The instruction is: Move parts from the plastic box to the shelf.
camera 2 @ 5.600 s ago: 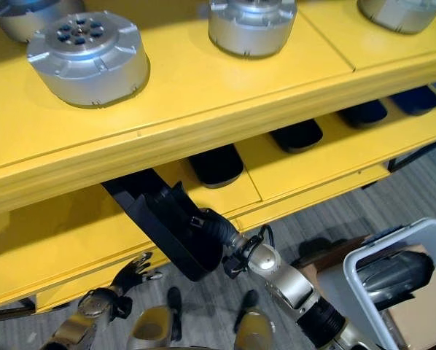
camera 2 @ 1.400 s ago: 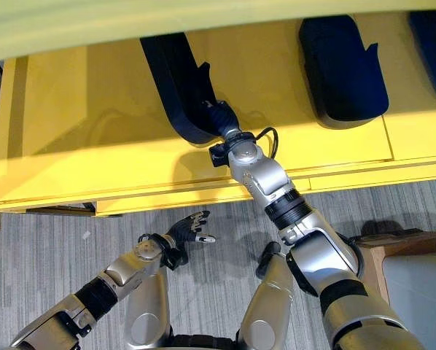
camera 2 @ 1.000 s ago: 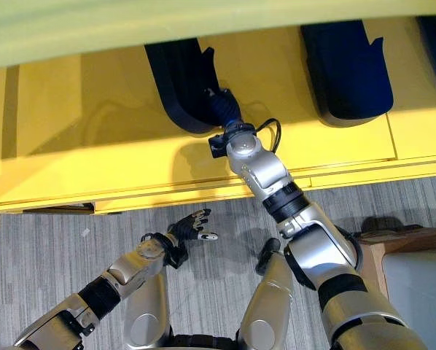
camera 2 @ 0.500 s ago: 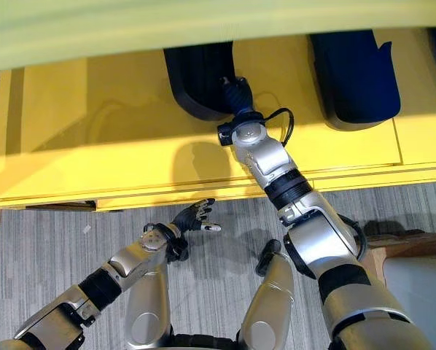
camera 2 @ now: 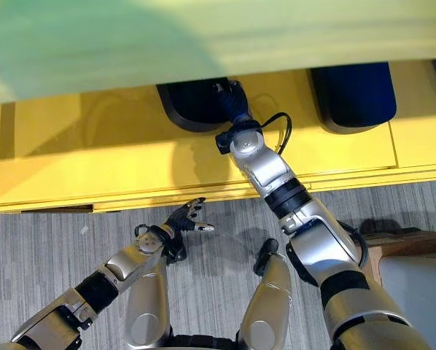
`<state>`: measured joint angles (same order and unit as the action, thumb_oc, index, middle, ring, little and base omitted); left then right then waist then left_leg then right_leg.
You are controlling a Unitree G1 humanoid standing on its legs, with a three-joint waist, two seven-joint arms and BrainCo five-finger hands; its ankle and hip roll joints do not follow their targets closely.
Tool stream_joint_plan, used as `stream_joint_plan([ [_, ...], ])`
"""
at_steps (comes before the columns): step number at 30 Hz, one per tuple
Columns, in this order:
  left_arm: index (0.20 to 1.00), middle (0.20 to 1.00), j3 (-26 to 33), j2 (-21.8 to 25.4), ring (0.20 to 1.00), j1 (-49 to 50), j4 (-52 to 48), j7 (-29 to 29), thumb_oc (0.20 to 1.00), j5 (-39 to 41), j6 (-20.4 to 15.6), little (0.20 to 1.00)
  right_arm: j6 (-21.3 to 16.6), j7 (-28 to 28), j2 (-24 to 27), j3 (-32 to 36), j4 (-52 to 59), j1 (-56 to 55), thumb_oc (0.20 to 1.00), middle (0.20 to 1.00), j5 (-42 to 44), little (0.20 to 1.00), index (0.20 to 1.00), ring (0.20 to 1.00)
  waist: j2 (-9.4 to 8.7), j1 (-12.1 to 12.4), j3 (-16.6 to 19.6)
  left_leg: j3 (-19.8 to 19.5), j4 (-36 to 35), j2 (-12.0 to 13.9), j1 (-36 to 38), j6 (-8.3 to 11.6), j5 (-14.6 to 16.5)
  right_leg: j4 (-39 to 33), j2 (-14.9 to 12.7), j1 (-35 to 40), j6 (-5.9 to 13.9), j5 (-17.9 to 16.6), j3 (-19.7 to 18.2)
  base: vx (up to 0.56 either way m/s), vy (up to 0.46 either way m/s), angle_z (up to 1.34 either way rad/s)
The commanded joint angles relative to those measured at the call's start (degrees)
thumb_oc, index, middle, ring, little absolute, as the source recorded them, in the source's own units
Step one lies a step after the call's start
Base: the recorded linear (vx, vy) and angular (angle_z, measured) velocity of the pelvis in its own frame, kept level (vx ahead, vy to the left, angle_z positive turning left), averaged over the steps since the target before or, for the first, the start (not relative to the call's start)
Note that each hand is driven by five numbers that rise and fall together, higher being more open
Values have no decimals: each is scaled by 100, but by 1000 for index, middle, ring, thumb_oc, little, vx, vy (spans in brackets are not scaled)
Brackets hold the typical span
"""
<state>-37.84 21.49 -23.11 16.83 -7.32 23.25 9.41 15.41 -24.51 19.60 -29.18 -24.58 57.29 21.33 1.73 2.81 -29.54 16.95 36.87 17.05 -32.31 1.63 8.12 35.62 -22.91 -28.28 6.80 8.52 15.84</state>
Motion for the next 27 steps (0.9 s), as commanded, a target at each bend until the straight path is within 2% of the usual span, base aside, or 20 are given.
stream_joint_plan([
  [1,1000,1000,39,-217,1000,165,-126,-225,1000,271,-26,1000,113,-269,-85,67,-584,-721,200,200,507,200,200,200,141,182,-26,234,-313,102,427,-80,95,-89,116,-45,28,-319,-45,-8,-23,-4],
  [3,1000,1000,113,-321,1000,244,21,-156,1000,474,-113,1000,113,-329,-138,121,-552,-819,200,200,541,200,200,200,136,173,-26,255,-352,97,440,-77,76,-138,123,-36,25,-331,-37,0,0,0],
  [9,1000,1000,353,-347,1000,509,282,-482,1000,428,-316,1000,-43,-452,-105,262,-384,-1184,200,200,304,200,200,200,149,159,-26,247,-374,67,409,-83,67,-162,122,-72,11,-337,-24,0,0,0],
  [15,1000,1000,534,-257,1000,761,307,-288,1000,405,-454,1000,-152,-266,12,323,-231,-1436,200,200,55,200,200,200,138,182,-26,197,-310,81,326,-82,92,-94,102,-139,-18,-300,-3,-4,-10,1],
  [18,1000,1000,547,-237,1000,782,268,-276,1000,451,-521,1000,-40,-54,18,254,-50,-1562,200,200,40,200,200,200,149,154,-26,207,-285,72,288,-90,105,-79,76,-190,-10,-307,-22,-10,2,0],
  [21,1000,1000,544,-250,1000,826,248,-212,1000,497,-497,1000,80,-86,-13,98,254,-1798,200,200,41,200,200,200,147,92,-26,257,-259,98,289,-90,114,-89,77,-214,-13,-314,-47,-32,12,-3],
  [27,1000,1000,513,-350,1000,807,332,-283,1000,692,-551,1000,1,-162,-83,71,368,-2131,200,200,32,200,200,200,128,-26,-26,302,-262,96,327,-94,122,-124,128,-210,-39,-308,-128,-3,11,-1],
])
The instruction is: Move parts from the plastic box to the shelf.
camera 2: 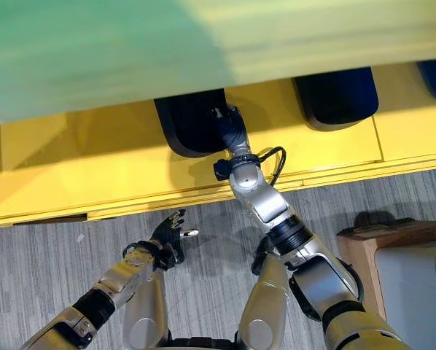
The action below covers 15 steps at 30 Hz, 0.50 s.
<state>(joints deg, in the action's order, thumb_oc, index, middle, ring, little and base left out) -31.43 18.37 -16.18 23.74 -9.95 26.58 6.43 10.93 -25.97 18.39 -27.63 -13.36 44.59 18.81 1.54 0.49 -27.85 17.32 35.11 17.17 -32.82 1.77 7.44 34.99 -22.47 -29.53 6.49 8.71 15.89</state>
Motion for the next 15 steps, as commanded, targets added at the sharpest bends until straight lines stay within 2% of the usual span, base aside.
stream_joint_plan([
  [1,1000,1000,-115,-39,1000,130,-379,-48,1000,463,-296,1000,453,-56,7,-102,-722,-896,200,200,251,200,200,200,148,191,-194,281,-104,85,391,-100,183,-71,87,-89,-8,-329,-132,-11,35,-1],
  [5,1000,1000,-69,-82,1000,95,-343,-2,1000,272,-284,1000,526,-43,-51,-172,-645,-1028,200,200,42,200,200,200,139,153,-194,314,-142,92,413,-89,170,-89,93,-99,-9,-332,-148,-9,18,-1],
  [7,1000,1000,-132,-93,1000,31,-344,18,1000,234,-275,1000,401,-62,-53,-181,-659,-1093,200,200,-13,200,200,200,131,138,-194,306,-145,91,406,-103,168,-100,88,-95,-4,-345,-143,0,0,0],
  [15,1000,1000,-219,-118,1000,-54,-365,56,1000,233,-181,1000,296,-53,-104,-169,-848,-937,200,200,-116,200,200,200,149,151,-194,289,-126,73,390,-103,161,-115,103,-97,-12,-369,-153,0,0,0],
])
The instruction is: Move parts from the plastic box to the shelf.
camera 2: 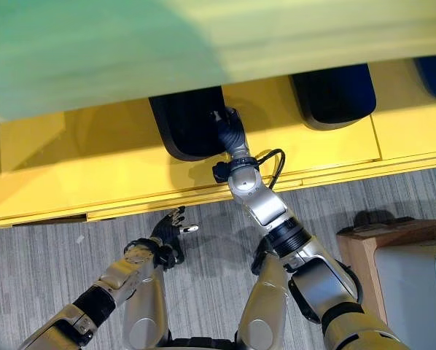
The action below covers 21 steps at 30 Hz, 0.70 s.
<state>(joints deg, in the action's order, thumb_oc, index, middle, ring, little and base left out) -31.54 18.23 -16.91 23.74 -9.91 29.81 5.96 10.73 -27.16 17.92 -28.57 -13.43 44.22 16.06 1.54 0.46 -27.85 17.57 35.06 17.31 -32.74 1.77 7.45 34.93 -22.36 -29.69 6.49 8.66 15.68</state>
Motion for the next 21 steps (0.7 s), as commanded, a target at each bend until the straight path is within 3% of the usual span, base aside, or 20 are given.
stream_joint_plan([
  [1,1000,1000,-236,-108,1000,-13,-346,2,1000,-69,-151,1000,375,-10,-86,-142,-866,-848,485,485,149,485,485,485,163,162,-194,272,-133,53,375,-102,146,-106,90,-94,-16,-371,-125,0,0,0],
  [2,1000,1000,-238,-110,1000,-16,-348,-11,1000,-76,-148,1000,360,-41,-86,-150,-868,-848,580,580,152,580,580,580,163,161,-194,271,-135,50,375,-103,145,-106,91,-95,-16,-370,-127,0,0,0],
  [3,1000,1000,-248,-119,1000,-34,-372,-5,1000,-253,-88,1000,349,-125,-87,-185,-878,-850,1000,1000,244,1000,1000,1000,166,160,-194,268,-138,42,372,-110,149,-105,93,-98,-14,-369,-137,0,0,0],
  [21,1000,1000,-386,-173,1000,-153,-374,8,1000,-104,18,1000,123,-267,-373,29,-1213,-727,1000,1000,886,1000,1000,1000,204,181,-194,279,-172,11,547,-116,152,-137,44,94,-32,-376,-93,0,1,-1],
])
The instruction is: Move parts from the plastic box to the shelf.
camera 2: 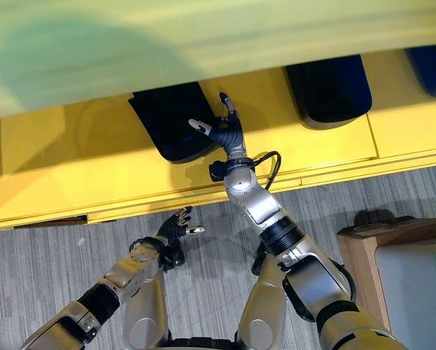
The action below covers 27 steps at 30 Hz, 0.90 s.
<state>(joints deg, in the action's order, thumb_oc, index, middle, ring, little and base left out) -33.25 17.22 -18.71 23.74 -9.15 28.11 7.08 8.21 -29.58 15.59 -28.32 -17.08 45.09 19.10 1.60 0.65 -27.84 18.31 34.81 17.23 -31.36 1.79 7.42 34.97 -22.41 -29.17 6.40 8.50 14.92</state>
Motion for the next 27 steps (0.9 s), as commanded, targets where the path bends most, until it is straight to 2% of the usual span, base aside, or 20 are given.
stream_joint_plan([
  [1,1000,1000,-206,-65,1000,34,-348,-75,1000,68,-115,1000,379,-38,-150,2,-859,-814,1000,1000,593,1000,1000,1000,199,164,-196,206,-145,17,423,-118,157,-135,44,57,-26,-354,-17,0,0,0],
  [6,1000,1000,-184,-55,1000,58,-310,13,1000,64,-148,1000,453,30,-172,-14,-911,-872,1000,1000,568,1000,1000,1000,196,164,-196,208,-119,14,466,-120,175,-131,33,111,-41,-347,-12,0,0,0],
  [27,1000,1000,-43,119,1000,333,-515,-8,1000,-2,-254,1000,863,1056,-54,-526,-191,-1468,1000,1000,-134,1000,1000,1000,99,113,-196,246,-139,78,490,-72,156,-200,67,142,-36,-321,-5,0,0,0],
])
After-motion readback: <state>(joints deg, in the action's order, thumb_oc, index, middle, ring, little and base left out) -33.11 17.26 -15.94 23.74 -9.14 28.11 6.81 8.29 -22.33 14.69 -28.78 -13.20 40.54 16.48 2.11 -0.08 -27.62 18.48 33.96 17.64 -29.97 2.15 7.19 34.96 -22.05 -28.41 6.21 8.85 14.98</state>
